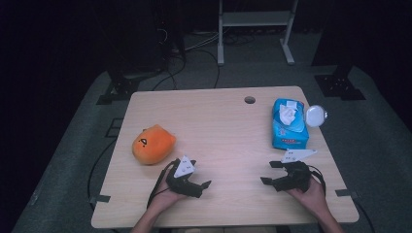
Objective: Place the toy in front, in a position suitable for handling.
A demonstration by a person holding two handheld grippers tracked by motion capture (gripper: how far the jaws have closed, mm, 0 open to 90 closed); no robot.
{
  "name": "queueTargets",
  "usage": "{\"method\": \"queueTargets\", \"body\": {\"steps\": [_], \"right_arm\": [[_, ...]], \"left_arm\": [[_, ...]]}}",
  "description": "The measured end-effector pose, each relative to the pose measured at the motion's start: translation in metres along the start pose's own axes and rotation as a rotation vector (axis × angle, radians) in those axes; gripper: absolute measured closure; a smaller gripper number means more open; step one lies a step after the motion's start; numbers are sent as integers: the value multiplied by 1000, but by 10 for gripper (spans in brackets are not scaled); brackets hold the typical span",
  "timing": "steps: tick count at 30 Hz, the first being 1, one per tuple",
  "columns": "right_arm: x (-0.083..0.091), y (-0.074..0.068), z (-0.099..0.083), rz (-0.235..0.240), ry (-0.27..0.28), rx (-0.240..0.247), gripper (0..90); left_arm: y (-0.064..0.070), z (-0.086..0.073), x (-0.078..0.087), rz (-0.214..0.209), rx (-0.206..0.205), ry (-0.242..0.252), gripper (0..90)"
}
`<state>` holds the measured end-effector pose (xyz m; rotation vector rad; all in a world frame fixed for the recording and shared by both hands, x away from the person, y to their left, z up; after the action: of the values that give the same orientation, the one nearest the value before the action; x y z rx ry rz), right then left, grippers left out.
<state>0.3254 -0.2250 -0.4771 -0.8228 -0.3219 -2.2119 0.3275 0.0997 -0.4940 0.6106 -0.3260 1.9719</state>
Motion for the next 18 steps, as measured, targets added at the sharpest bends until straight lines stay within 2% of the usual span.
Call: {"method": "queueTargets", "body": {"steps": [6, 9, 14, 15, 16, 17, 18], "right_arm": [[-2, -2, 0, 7, -5, 3, 234], [-2, -3, 1, 8, -3, 6, 234], [-3, -4, 3, 8, 1, 16, 234], [-3, -4, 3, 8, 0, 12, 234], [-4, -4, 3, 10, 1, 10, 234], [-4, -3, 3, 13, 0, 8, 234], [-5, -3, 3, 13, -2, 8, 234]], "left_arm": [[-4, 1, 5, 12, 6, 19, 87], [-5, 6, 13, 24, 6, 44, 87], [-13, 20, 32, 90, -13, 106, 87], [-15, 23, 37, 98, -4, 128, 87], [-15, 23, 37, 98, -4, 128, 87], [-19, 28, 49, 109, 16, 168, 87], [-21, 31, 55, 130, 7, 175, 87]]}}
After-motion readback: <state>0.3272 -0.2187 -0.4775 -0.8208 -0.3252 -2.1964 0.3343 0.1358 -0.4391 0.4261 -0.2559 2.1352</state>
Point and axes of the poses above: each handheld gripper's, and its own axes: x roughly backward along the jaws, z roughly out of its top, y roughly to its right, the point moved 4 cm from there along -x, roughly forward along the jaws, and after that the axes turned 9 degrees about -z, right-handed, at the moved point
